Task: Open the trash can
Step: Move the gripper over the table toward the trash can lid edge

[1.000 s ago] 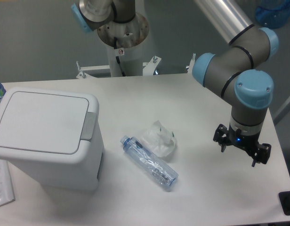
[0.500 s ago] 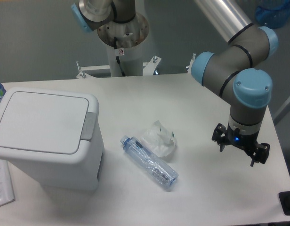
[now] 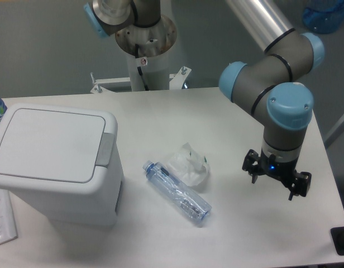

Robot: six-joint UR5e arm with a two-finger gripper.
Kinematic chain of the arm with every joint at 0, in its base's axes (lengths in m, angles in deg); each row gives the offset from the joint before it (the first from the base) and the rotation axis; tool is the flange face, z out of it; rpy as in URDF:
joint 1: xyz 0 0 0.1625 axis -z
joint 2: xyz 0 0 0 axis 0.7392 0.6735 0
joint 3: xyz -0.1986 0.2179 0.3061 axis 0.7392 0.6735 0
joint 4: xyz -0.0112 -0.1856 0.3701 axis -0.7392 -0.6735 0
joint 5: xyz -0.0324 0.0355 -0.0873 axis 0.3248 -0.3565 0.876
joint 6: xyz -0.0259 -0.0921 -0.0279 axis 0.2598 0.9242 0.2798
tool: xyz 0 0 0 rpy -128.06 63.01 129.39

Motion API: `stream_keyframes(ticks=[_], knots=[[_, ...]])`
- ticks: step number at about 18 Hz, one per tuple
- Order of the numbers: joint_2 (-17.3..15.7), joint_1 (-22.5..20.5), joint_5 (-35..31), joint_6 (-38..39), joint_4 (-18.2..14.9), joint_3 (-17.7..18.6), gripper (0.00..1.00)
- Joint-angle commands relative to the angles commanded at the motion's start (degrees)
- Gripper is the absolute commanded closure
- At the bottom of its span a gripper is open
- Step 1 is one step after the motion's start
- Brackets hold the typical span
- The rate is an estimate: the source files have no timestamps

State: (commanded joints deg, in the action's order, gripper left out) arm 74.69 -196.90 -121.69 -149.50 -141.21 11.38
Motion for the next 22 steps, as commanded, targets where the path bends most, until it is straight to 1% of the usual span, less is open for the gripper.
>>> stream_keyframes(ticks=[5, 7, 9, 10, 12, 13, 14, 16, 18, 20, 22], knots=[[-0.62, 0.62, 7.56, 14.06, 0.35, -0.26, 0.0], [-1.23, 0.97, 8.36, 18.54, 2.01, -0.09, 0.0], [-1.23, 2.72, 8.27, 23.64, 3.86, -0.09, 0.0], [-1.23, 3.07, 8.36, 25.92, 4.39, -0.09, 0.0], [-1.67, 4.3, 8.88, 28.4, 4.4, 0.0, 0.0], [-3.06, 4.74, 10.1, 28.67, 4.22, 0.61, 0.0], [-4.91, 5.01, 12.03, 29.28, 4.39, 2.09, 0.0], [-8.68, 5.1, 16.07, 29.9, 4.48, 6.04, 0.0], [-12.82, 5.62, 18.28, 29.9, 4.75, 9.74, 0.0], [-15.98, 6.59, 20.56, 29.81, 4.83, 12.47, 0.0], [-18.1, 7.12, 23.02, 29.72, 5.53, 13.97, 0.0]])
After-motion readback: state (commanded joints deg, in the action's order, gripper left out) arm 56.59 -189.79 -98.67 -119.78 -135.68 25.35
